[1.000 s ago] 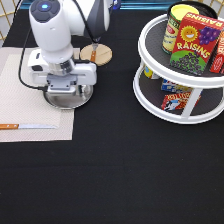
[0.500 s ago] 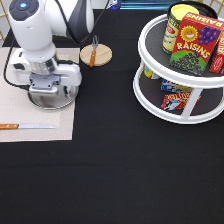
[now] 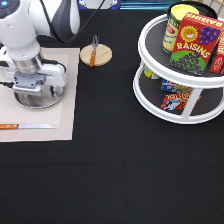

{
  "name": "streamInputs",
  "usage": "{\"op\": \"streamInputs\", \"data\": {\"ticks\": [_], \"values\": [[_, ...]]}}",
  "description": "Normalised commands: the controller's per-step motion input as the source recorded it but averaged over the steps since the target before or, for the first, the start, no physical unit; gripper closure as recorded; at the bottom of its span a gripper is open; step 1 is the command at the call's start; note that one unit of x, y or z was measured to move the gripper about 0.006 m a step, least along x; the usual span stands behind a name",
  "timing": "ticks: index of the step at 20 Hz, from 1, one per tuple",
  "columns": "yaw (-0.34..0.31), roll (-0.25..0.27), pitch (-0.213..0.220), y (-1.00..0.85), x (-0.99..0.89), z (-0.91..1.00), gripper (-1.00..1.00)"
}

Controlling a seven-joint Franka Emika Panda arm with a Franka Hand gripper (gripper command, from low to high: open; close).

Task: Arrange plate and fork

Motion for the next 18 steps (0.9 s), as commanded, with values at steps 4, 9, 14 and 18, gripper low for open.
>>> {"op": "streamInputs", "data": {"ticks": [4, 9, 14, 18], "values": [[0.000, 0.092, 0.063, -1.00, 0.03, -0.09, -1.00], [0.000, 0.073, 0.086, -0.79, 0.34, 0.00, -1.00], [0.000, -0.014, 0.055, 0.08, 0.07, 0.49, -1.00], [0.007, -0.054, -0.054, 0.41, -0.55, 0.74, -1.00]]}}
